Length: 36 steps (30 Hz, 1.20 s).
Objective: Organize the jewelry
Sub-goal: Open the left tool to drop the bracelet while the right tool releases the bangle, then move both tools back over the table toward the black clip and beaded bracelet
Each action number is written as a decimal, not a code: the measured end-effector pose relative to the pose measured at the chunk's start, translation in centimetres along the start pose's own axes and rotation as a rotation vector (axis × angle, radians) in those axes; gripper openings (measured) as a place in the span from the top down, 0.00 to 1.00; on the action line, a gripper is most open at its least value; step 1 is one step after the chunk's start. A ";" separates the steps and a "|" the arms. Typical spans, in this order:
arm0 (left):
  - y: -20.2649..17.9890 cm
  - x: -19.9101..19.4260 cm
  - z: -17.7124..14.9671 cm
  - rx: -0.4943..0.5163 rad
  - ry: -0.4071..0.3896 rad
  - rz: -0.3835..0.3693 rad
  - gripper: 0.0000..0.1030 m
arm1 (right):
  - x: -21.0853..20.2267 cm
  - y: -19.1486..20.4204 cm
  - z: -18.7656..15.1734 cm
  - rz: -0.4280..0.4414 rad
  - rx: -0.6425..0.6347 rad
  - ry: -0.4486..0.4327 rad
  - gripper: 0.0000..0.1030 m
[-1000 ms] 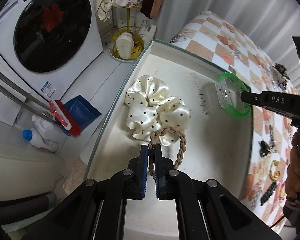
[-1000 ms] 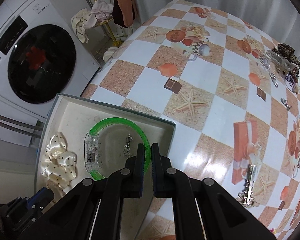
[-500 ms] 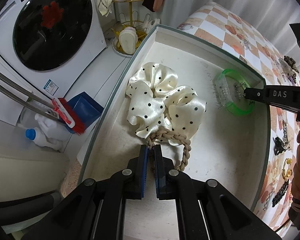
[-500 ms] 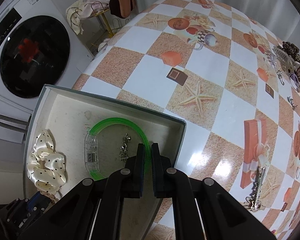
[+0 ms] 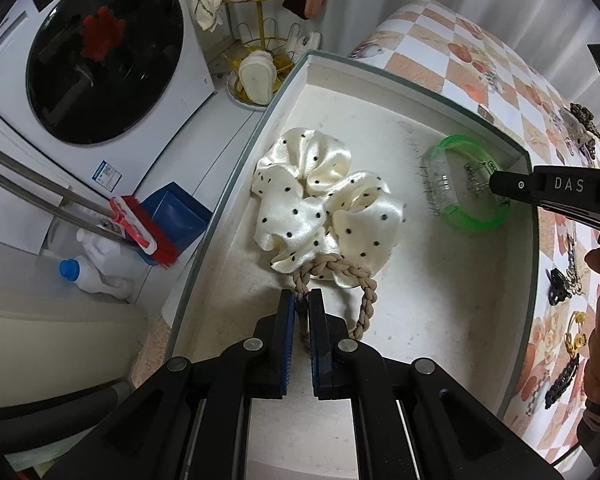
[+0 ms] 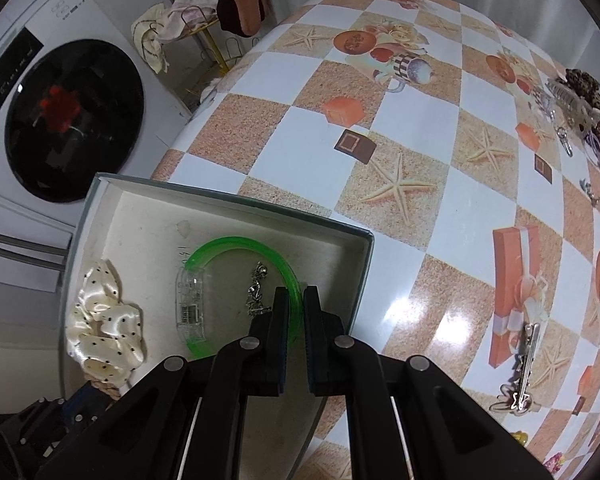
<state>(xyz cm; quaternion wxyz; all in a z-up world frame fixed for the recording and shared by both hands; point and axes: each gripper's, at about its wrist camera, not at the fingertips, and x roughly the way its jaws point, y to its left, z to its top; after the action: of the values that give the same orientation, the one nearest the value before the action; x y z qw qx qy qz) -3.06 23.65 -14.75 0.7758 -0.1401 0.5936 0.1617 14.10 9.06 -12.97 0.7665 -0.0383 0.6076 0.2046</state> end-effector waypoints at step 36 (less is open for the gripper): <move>-9.5 -2.8 1.6 0.235 -0.023 -0.007 0.00 | -8.8 -13.2 -6.2 0.035 0.312 -0.102 0.20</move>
<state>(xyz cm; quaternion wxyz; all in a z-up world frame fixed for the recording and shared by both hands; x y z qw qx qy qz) 1.60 15.48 -11.42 0.7943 -0.0482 0.5989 0.0898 11.64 -7.27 -8.77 0.7893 0.1019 0.5929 0.1229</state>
